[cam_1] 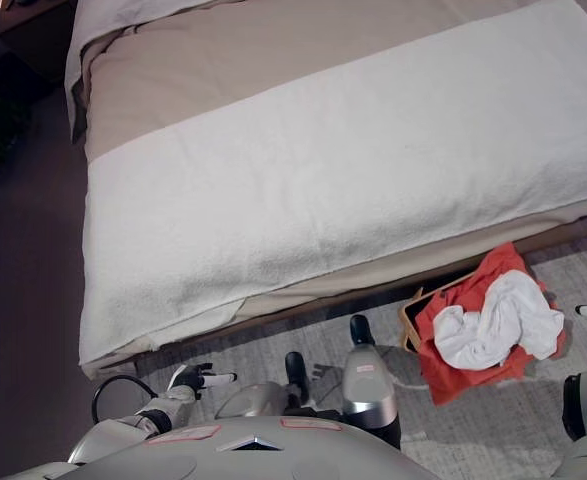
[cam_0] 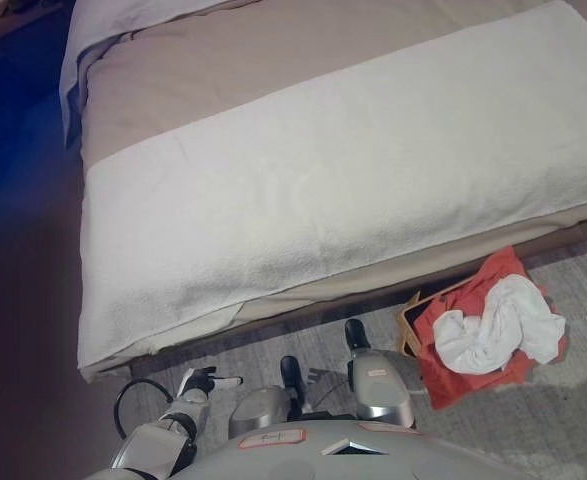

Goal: Put the clothes on the bed into the basket.

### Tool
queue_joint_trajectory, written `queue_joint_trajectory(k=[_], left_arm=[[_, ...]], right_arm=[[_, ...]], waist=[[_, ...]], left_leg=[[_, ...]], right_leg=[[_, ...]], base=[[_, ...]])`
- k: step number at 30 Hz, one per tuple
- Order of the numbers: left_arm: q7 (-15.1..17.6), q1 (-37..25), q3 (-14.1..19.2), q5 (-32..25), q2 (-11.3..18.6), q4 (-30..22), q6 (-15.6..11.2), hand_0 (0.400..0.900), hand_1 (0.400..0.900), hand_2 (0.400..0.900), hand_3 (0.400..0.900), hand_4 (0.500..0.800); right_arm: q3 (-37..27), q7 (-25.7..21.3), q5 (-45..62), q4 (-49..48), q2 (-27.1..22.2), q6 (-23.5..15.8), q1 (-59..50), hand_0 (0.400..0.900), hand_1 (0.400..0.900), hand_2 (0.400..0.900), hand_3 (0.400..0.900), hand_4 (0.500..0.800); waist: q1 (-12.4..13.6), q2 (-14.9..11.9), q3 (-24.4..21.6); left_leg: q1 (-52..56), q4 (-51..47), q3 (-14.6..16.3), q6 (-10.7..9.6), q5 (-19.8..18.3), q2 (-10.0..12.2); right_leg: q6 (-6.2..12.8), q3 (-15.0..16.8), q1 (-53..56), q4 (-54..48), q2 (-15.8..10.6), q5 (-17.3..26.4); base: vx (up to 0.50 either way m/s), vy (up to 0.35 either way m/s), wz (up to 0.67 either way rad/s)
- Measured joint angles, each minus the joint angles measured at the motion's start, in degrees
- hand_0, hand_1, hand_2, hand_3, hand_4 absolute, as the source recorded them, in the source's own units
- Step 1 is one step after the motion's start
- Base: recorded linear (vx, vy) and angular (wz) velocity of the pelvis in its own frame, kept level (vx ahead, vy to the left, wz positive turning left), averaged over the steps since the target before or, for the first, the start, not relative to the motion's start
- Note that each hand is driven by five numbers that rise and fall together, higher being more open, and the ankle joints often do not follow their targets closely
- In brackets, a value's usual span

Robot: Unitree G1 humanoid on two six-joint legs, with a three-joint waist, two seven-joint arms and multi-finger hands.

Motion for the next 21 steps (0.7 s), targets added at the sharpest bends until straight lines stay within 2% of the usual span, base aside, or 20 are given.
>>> queue_joint_trajectory(k=[5,8,11,14,18,21], left_arm=[[0.05,0.4,0.07,0.0,0.48,0.01,0.0,0.9,0.9,0.9,0.9,0.8],[0.05,0.54,0.08,0.02,0.57,0.01,0.0,0.9,0.9,0.9,0.9,0.8],[0.08,0.2,0.58,0.04,0.84,-0.07,-0.03,0.9,0.9,0.9,0.9,0.8],[0.1,-0.29,1.15,0.73,1.42,-0.15,-0.2,0.9,0.9,0.9,0.9,0.8],[-0.58,-1.61,1.79,1.66,2.45,-0.23,-0.83,0.9,0.9,0.9,0.9,0.8],[-1.55,-1.79,2.1,2.21,2.44,-0.53,-1.16,0.9,0.9,0.9,0.9,0.8]], right_arm=[[-0.02,0.24,0.01,0.12,0.1,0.27,1.03,0.9,0.9,0.9,0.9,0.8],[-0.02,0.27,0.01,0.12,0.35,0.29,1.46,0.9,0.9,0.9,0.9,0.8],[0.58,0.25,0.02,-1.18,1.92,0.08,1.96,0.9,0.9,0.9,0.9,0.8],[1.39,0.47,1.45,-3.47,6.46,-0.59,2.62,0.9,0.9,0.9,0.9,0.8],[5.9,4.07,2.29,-4.37,15.72,-1.64,3.5,0.9,0.9,0.9,0.9,0.8],[6.08,5.69,2.37,-4.33,20.65,-1.59,4.06,0.9,0.9,0.9,0.9,0.8]], waist=[[-0.13,-0.12,-0.04],[-0.09,-0.27,-0.07],[-0.04,-0.71,0.16],[-0.04,-1.67,0.07],[0.13,-3.75,-0.03],[0.4,-3.79,-0.03]], left_leg=[[0.72,-0.67,0.22,1.2,1.61,-1.13],[1.15,-0.37,0.27,1.14,2.24,-1.56],[1.7,-0.11,0.25,0.9,2.47,-1.58],[2.65,-0.1,0.43,0.86,2.49,-1.31],[2.83,-0.1,-0.02,0.83,2.48,-1.09],[3.16,-0.13,-0.32,0.68,2.37,-1.39]], right_leg=[[0.37,0.36,1.37,-2.08,-1.04,2.37],[-0.38,0.35,2.06,-2.93,-1.26,4.66],[-2.16,0.11,3.23,-4.43,-1.12,7.03],[-2.34,0.06,4.54,-5.21,-1.03,7.17],[-2.35,-0.19,5.17,-5.64,-0.97,7.18],[-2.35,-0.72,5.91,-6.1,-1.08,7.17]], base=[[0.0,0.0,0.0],[0.0,0.0,0.0],[0.0,0.0,0.0],[0.0,0.0,0.0],[0.01,-0.003,0.03],[0.03,0.005,0.05]])
